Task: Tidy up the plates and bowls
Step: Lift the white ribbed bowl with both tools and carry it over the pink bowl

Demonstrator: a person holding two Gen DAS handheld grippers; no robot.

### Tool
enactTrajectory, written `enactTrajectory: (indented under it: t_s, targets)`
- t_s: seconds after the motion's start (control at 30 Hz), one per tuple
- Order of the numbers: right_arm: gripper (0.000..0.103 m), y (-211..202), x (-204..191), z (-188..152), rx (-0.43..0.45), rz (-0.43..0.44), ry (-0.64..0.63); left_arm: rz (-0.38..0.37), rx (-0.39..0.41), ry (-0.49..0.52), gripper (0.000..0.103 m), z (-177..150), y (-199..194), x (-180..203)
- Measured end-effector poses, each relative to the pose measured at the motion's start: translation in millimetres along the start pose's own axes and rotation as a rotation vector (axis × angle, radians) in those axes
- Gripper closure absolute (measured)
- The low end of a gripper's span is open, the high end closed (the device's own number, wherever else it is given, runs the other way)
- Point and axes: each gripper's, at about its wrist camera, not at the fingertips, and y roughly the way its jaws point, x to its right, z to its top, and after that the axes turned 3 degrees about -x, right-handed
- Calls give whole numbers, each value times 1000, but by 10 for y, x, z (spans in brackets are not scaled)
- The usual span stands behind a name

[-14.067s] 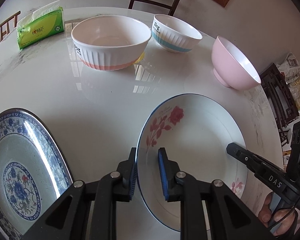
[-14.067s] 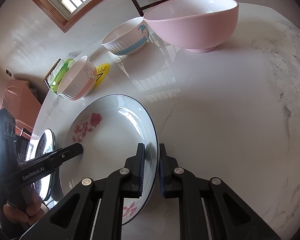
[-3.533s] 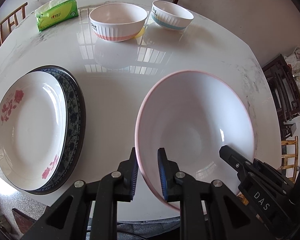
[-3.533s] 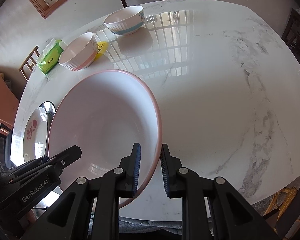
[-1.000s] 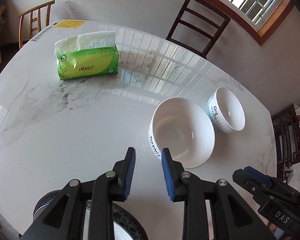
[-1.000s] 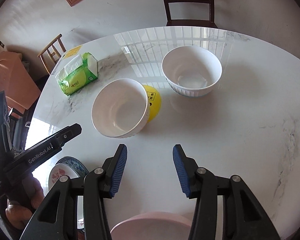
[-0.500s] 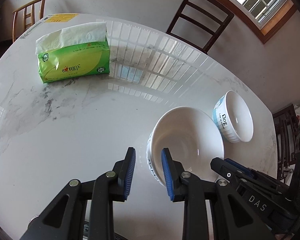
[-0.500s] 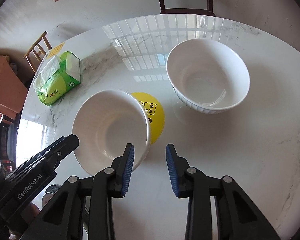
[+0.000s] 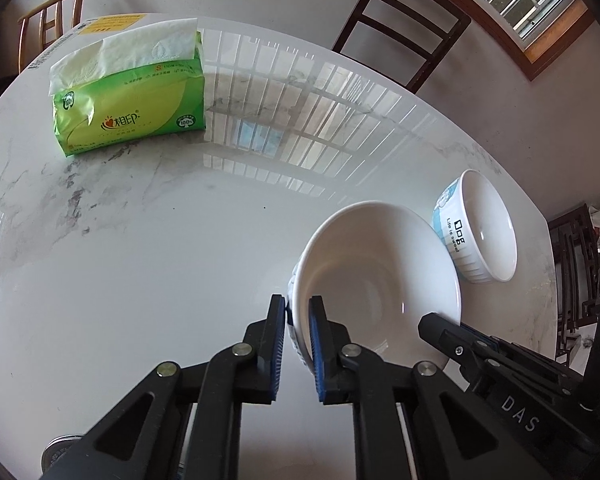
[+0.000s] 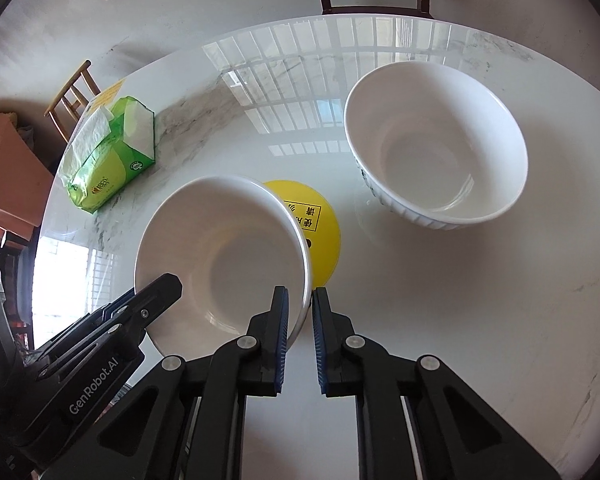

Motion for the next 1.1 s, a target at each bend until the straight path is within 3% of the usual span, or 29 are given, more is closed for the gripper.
enactTrajectory:
  t_s: [0.3,0.63,0.9,1.1]
  targets:
    - [91,-159,5,-105,15,-17,-4,6,15,37,91,-106,-150,122]
    - [91,-732,9,-426,83,-6,-15,4,86,85,91,-386,-745,366]
    - [91,-1185,139,-909,132,6,-10,-1,116,133,91,-855,-1133,635]
    - [91,-1469,292,-1386,163,-15,-6,-30,92,165,91,-1302,-1272,794]
